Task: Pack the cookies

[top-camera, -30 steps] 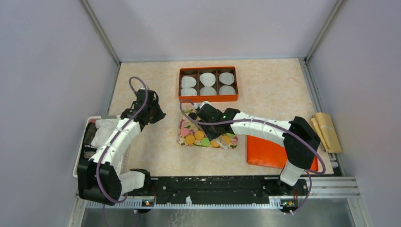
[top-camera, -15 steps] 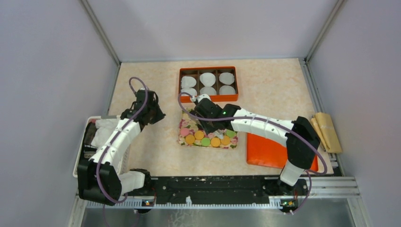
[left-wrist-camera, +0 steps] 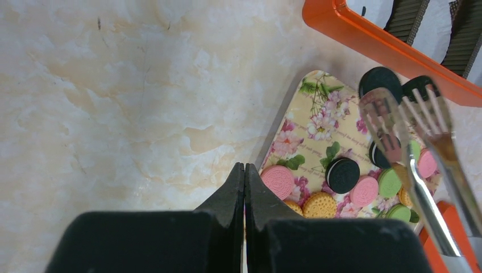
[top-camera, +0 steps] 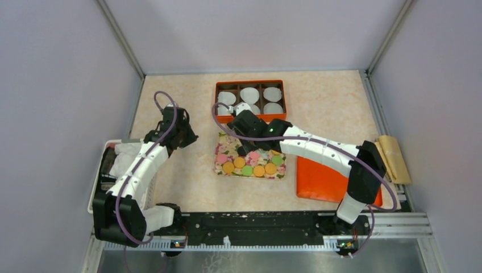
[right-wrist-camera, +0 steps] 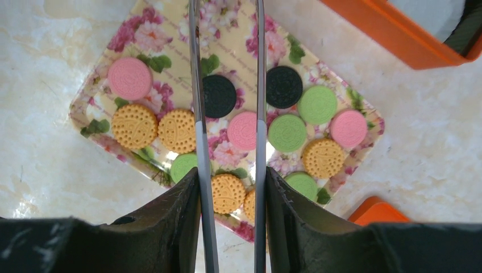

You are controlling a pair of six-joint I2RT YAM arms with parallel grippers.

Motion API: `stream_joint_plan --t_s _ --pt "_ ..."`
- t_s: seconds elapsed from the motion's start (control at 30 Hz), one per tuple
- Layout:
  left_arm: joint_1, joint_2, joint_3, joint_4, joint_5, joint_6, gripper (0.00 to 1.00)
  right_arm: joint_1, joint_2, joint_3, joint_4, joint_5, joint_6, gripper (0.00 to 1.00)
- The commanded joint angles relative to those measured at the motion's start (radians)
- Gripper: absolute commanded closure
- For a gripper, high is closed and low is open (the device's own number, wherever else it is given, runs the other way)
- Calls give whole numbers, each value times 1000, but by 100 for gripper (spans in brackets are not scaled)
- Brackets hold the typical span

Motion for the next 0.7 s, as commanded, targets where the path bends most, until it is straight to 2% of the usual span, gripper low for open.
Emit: stream_joint_plan --t_s 0.0,0.67 --pt "7 -3 50 29 6 14 100 -4 -22 175 28 106 -60 100" --pt "7 15 76 23 -7 17 100 -208 435 665 17 9 -136 100"
